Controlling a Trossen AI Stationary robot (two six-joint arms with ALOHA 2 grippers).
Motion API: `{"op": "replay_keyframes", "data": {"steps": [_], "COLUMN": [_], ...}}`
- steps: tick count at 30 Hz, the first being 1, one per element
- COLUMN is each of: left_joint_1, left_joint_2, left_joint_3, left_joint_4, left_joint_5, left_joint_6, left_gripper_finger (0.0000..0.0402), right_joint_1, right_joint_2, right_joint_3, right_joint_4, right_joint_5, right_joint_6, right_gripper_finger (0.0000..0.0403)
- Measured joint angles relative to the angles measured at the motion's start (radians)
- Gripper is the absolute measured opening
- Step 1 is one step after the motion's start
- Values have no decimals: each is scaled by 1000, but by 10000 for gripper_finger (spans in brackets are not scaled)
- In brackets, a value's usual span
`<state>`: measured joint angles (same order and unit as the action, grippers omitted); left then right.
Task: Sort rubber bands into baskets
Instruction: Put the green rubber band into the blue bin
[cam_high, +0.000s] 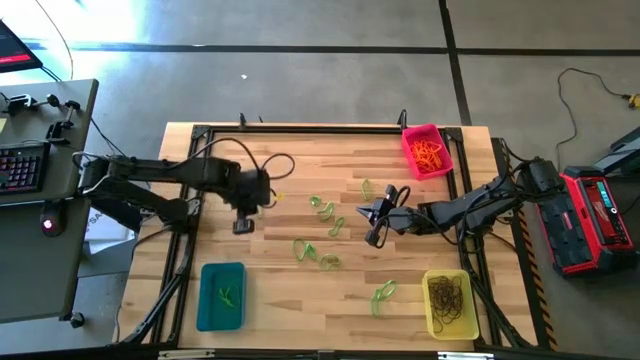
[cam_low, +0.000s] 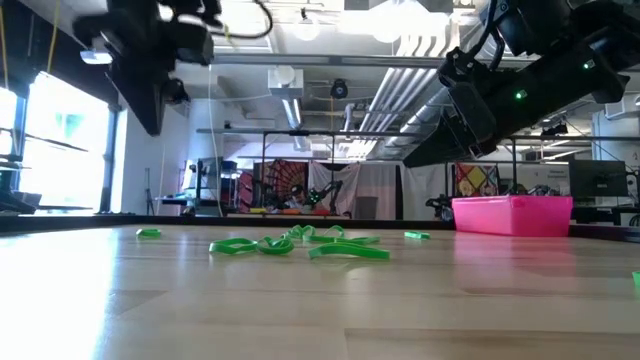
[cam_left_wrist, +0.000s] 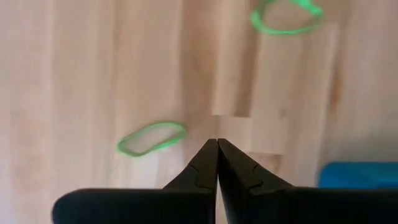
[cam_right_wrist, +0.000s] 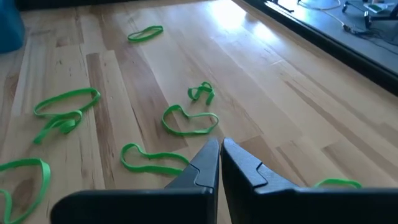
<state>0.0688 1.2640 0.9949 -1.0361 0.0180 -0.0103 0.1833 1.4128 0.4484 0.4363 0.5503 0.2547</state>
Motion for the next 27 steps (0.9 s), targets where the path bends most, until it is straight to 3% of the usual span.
{"op": "replay_keyframes", "data": {"steps": [9, 21, 27], "left_joint_1": [127, 214, 285], "left_joint_2": [6, 6, 6], "left_joint_3": [-63, -85, -85], "left_joint_4": [93, 124, 125], "left_joint_5": [-28, -130, -133], "left_joint_6": [42, 25, 39], "left_gripper_finger": [5, 66, 74], "right_joint_1": [0, -4, -21], "right_joint_2": [0, 0, 0], "right_joint_3": [0, 0, 0], "right_joint_4": [-10, -10, -27], "right_joint_5": [0, 0, 0], "right_joint_6": [7, 10, 36], "right_gripper_finger": [7, 7, 7]}}
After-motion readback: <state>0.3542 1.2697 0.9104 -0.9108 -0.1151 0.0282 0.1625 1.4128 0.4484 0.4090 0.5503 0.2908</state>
